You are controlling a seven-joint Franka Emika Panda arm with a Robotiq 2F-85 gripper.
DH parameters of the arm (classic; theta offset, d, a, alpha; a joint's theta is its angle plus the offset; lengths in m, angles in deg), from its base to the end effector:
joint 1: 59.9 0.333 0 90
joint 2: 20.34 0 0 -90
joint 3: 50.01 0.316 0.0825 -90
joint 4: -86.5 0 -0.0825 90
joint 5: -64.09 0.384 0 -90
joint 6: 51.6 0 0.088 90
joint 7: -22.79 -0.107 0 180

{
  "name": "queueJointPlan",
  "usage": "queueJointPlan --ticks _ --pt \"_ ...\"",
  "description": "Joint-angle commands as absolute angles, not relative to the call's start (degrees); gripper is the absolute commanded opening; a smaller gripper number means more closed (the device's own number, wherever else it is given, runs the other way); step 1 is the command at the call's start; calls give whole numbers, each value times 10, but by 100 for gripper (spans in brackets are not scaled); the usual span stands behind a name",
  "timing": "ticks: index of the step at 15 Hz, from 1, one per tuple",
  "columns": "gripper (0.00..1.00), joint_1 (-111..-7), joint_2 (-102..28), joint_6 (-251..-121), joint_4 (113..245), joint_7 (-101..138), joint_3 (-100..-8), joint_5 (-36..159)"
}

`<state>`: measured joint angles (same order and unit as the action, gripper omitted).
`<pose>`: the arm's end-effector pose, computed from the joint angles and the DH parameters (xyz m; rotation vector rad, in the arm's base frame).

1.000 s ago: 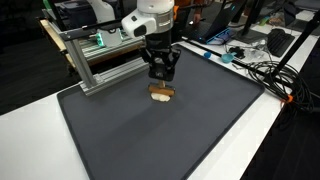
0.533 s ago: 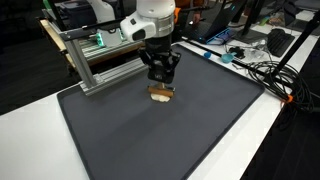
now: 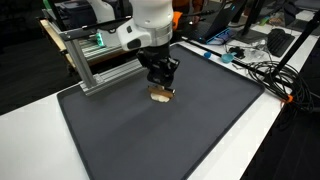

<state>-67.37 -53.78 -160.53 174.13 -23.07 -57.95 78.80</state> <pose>0.6628 -0.1498 0.3043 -2.5271 1.6612 0.3604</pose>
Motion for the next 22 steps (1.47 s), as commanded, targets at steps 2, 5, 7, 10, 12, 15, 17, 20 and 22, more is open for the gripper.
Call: queueJointPlan --ticks 2,5,7,10,12,15,17,20,22 --pt "23 -687 -594 -1599 1689 -234 -592 788" --pt "23 -692 -600 -1596 1674 -237 -597 786" --pt "23 -691 -602 -1598 1667 -239 -601 779" --pt "23 -689 -608 -1602 1661 -242 -606 776" --pt "23 -686 -611 -1599 1660 -242 -605 776" --pt "23 -673 -611 -1605 1676 -244 -599 773" --pt "23 -667 -611 -1621 1680 -256 -604 765" --pt "23 -663 -615 -1634 1680 -274 -611 754" --pt "23 -663 -616 -1636 1679 -283 -612 752"
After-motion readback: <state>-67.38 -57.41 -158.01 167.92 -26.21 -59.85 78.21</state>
